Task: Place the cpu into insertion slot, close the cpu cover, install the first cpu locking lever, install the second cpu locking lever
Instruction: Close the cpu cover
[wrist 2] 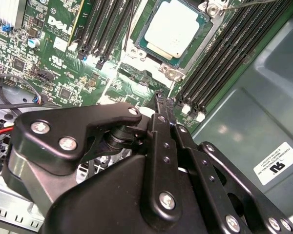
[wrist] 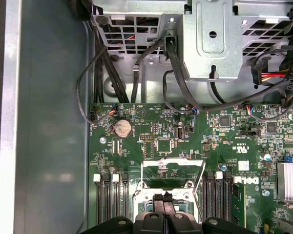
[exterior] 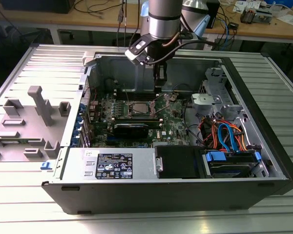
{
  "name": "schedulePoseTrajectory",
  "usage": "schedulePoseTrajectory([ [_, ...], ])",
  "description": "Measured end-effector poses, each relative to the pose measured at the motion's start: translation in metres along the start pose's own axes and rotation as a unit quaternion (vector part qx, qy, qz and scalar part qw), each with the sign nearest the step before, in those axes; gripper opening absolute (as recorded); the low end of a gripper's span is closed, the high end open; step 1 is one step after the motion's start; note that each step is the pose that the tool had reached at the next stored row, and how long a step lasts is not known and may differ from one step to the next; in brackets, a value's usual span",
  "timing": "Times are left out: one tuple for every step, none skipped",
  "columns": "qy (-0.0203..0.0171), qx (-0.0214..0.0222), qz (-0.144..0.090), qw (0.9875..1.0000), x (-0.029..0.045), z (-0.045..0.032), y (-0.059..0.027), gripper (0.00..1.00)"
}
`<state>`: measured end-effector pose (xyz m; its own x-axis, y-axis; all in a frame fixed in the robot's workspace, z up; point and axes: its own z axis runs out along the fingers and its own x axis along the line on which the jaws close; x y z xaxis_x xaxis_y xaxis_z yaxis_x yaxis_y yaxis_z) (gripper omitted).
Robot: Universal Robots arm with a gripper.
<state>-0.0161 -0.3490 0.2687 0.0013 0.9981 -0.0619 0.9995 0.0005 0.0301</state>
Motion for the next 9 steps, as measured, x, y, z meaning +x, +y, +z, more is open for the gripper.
schedulePoseTrajectory([
  [-0.0005,0.0,0.0,1.0,0.0004,0.0,0.0001,0.11],
  [-0.0011,0.0,0.0,1.0,0.0008,-0.0001,0.0002,0.11],
  [-0.0019,0.0,0.0,1.0,0.0013,-0.0001,0.0003,0.11],
  [-0.0024,0.0,0.0,1.0,0.0017,-0.0001,0.0004,0.11],
  [-0.003,0.0,0.0,1.0,0.0022,-0.0001,0.0005,0.11],
  [-0.0036,0.0,0.0,1.0,0.0026,-0.0001,0.0005,0.11],
  [-0.0042,0.0,0.0,1.0,0.003,-0.0002,0.0006,0.11],
  [-0.0053,0.0,0.0,1.0,0.0038,-0.0002,0.0008,0.11],
  [-0.0065,0.0,0.0,1.0,0.0048,-0.0003,0.0007,0.11],
])
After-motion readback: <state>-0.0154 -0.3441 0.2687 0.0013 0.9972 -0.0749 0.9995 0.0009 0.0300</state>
